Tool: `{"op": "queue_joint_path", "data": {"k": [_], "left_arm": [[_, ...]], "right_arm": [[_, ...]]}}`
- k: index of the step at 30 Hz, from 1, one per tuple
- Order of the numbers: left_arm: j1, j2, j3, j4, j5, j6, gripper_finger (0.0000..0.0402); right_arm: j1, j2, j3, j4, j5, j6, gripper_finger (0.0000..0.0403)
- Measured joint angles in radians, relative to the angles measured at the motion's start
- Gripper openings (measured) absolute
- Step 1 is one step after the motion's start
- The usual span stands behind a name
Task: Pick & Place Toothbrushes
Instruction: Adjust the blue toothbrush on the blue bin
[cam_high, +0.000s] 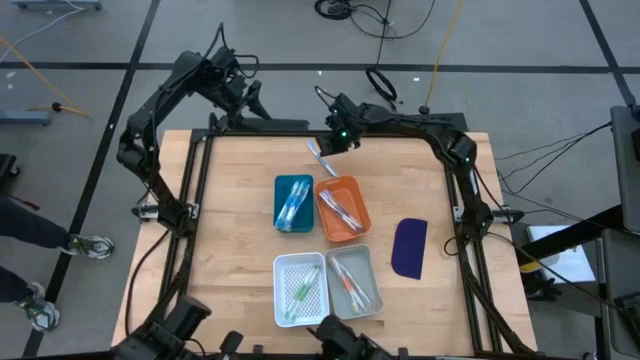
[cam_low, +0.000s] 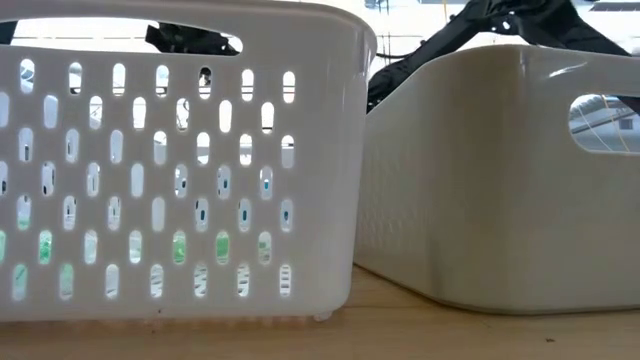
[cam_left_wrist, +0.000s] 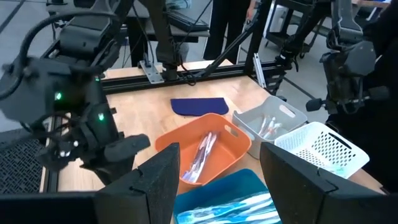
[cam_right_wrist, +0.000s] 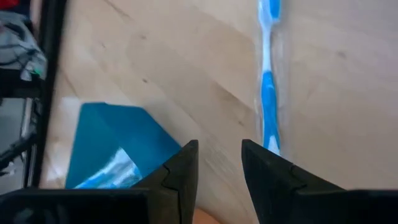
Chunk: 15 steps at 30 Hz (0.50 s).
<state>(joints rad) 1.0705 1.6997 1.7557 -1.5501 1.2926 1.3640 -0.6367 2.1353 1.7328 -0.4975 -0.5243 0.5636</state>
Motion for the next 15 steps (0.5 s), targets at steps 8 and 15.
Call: {"op": "queue_joint_path", "data": {"k": [8,15], "left_arm": [[-0.013,0.0,0.0,0.011,-0.013,0.0,0.0223],[-0.013,0.0,0.0,0.011,-0.019,0.009,0.0223]], "right_arm": [[0.007,0.07,0.111,-0.11,-0.004,0.045,0.0116],[0.007,0.139,0.13,-0.135,-0.066,0.117,0.0116]]}}
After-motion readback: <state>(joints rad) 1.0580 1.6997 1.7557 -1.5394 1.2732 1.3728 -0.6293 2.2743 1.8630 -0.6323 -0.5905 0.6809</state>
